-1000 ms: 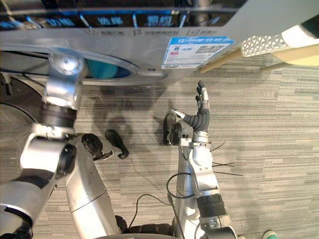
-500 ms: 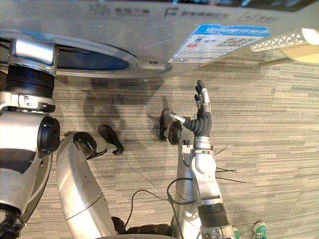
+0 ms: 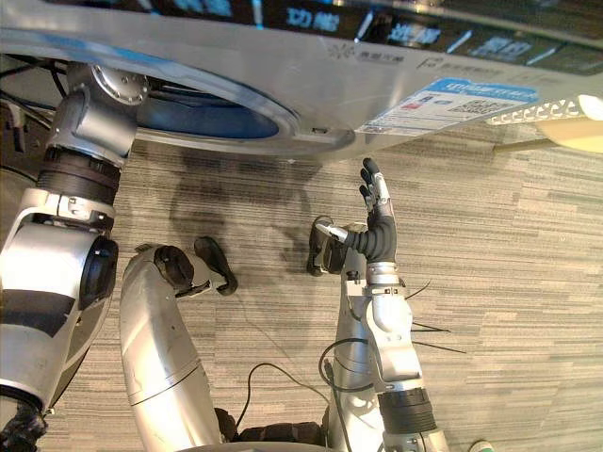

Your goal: Pick up the laundry basket with both hands and put the clothes into the washing machine.

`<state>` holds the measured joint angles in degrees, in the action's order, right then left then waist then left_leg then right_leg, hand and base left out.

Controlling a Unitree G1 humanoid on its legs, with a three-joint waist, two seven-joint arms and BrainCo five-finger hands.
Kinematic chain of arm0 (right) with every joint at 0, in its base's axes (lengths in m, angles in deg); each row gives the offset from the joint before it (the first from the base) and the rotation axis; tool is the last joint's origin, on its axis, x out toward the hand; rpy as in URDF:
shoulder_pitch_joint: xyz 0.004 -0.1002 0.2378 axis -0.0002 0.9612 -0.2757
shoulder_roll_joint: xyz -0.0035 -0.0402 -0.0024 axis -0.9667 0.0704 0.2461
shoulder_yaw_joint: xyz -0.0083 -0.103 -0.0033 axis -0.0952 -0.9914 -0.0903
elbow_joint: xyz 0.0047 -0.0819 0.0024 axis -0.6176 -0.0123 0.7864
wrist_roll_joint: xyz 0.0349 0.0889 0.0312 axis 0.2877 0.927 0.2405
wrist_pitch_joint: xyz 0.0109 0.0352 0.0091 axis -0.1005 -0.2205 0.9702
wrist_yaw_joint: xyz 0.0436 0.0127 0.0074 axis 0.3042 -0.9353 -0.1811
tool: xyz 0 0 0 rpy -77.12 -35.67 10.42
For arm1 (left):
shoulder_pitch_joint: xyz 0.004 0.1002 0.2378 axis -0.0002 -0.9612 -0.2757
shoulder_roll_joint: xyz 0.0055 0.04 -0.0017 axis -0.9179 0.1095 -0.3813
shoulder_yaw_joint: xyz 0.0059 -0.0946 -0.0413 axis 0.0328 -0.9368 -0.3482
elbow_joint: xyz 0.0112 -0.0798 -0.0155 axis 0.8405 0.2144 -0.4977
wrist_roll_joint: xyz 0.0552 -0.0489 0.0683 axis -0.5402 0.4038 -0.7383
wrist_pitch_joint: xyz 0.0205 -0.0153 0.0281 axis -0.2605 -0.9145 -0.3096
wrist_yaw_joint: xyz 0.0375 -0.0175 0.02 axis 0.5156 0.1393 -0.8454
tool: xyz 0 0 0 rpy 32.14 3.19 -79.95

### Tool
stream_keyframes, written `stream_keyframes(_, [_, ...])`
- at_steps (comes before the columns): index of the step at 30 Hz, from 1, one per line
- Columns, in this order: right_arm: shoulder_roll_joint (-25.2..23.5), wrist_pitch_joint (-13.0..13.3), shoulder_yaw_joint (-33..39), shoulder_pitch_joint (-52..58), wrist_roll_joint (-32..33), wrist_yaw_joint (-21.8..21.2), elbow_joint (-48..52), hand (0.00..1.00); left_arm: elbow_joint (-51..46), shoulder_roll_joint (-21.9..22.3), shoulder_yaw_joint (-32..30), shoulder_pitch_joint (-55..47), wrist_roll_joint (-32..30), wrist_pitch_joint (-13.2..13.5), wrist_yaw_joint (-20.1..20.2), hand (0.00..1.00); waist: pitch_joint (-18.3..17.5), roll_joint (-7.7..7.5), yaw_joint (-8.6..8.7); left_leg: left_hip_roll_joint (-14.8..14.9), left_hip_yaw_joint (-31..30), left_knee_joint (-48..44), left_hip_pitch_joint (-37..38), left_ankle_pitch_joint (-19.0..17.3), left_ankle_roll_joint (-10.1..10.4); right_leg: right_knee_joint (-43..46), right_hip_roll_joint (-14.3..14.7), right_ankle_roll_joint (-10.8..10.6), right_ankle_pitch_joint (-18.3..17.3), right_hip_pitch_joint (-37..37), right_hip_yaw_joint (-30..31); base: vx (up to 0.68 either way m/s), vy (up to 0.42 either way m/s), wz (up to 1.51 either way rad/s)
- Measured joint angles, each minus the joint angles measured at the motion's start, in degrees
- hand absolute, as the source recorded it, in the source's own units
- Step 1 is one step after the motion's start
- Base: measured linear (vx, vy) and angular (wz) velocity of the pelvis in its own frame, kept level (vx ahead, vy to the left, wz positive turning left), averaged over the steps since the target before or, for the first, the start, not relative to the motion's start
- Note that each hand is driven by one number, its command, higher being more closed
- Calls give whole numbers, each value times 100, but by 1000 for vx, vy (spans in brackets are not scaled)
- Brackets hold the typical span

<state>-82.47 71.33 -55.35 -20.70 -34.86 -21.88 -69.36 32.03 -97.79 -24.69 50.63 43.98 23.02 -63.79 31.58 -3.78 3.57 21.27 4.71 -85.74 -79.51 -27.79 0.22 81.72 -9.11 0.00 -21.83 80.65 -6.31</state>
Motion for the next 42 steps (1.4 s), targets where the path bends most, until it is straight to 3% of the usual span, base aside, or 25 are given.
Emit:
stream_keyframes(4, [-7, -19, -14, 88, -56, 8, -11, 0, -374, 112, -382, -480, 478, 122, -368, 0, -17, 3, 4, -13, -3, 162, 336, 10, 19, -185, 4, -5, -3, -370, -50, 25, -42, 1])
stream_keyframes(7, [-11, -39, -12, 234, -140, 29, -43, 0, -577, 467, -825, -1215, 955, 178, -668, 0, -100, -8, -34, -31, 26, 448, 807, 39, 76, -461, 13, -13, -9, -857, -113, 25, -53, 6])
stream_keyframes(10, [-11, -81, 2, 466, -176, 87, -305, 0, -842, 995, -996, -2553, 1613, 278, -863, 0, -440, -52, -124, -63, 123, 1000, 1449, 97, 180, -938, 38, -2, -21, -1481, -196, 42, -78, 11])
stream_keyframes(11, [-8, -128, 36, 607, -176, 105, -658, 0, -943, 1356, -993, -3430, 1883, 363, -924, 0, -785, -56, -166, -166, 191, 1401, 1776, 147, 264, -1253, 11, -20, -35, -1774, -223, 92, -91, 19])
stream_keyframes(14, [-12, -249, 113, 701, -163, 107, -1223, 0, -1049, 1899, -971, -4732, 2307, 452, -924, 0, -855, -54, -239, -263, 331, 2096, 2780, 342, 348, -1820, -13, 4, -17, -2738, -313, 138, -95, 23])
stream_keyframes(16, [-10, -379, 279, 942, -163, 109, -1705, 0, -1073, 2327, -889, -5847, 2625, 552, -827, 0, -1117, -50, -295, -449, 410, 2823, 3665, 510, 418, -2407, -80, 7, 13, -3624, -446, 210, -67, 30])
stream_keyframes(19, [-8, -410, 343, 1326, -160, 104, -2186, 0, -1091, 2528, -746, -6882, 2878, 738, -674, 0, -1510, -44, -367, -632, 564, 3794, 4693, 764, 462, -3191, -108, -63, 106, -4622, -570, 215, -26, 27])
stream_keyframes(23, [-15, -491, 439, 1541, -155, 101, -2957, 0, -698, 2606, -761, -7414, 2920, 887, -517, 0, -1865, 42, -450, -813, 707, 4995, 5701, 1188, 490, -4246, -73, -129, 417, -5599, -744, 158, -11, 13])
stream_keyframes(26, [1, -519, 680, 1533, -85, 103, -3887, 0, 437, 2622, -933, -7598, 2818, 884, -319, 0, -2264, 202, -436, -1015, 891, 6350, 6593, 1726, 498, -5395, 38, -202, 871, -6348, -767, 131, 8, -4])
stream_keyframes(29, [19, -522, 889, 1501, 20, 111, -4534, 0, 1014, 2606, -976, -7694, 2707, 876, -290, 0, -2397, 342, -424, -1074, 1015, 7038, 7120, 2008, 523, -6101, 200, -228, 1180, -6804, -726, 110, 30, -16])
stream_keyframes(33, [172, -531, 908, 1365, 73, 122, -5115, 0, 1376, 2554, -1000, -7744, 2560, 870, -295, 0, -2425, 388, -433, -1121, 955, 7185, 7438, 2067, 556, -6503, 409, -238, 1427, -7065, -429, 58, 22, -47])
stream_keyframes(36, [327, -531, 910, 1255, 84, 130, -5327, 0, 1555, 2607, -990, -7754, 2555, 871, -301, 0, -2507, 503, -421, -1154, 833, 7597, 7795, 2107, 574, -7094, 579, -278, 1813, -7301, -94, 8, 32, -63])
stream_keyframes(42, [315, -598, 931, 1121, 83, 122, -5489, 0, 1730, 2557, -990, -7741, 2404, 861, -300, 0, -2545, 434, -391, -1308, 1571, 7991, 8285, 2101, 515, -7828, 745, -380, 2481, -7301, 1042, -70, 69, -94])
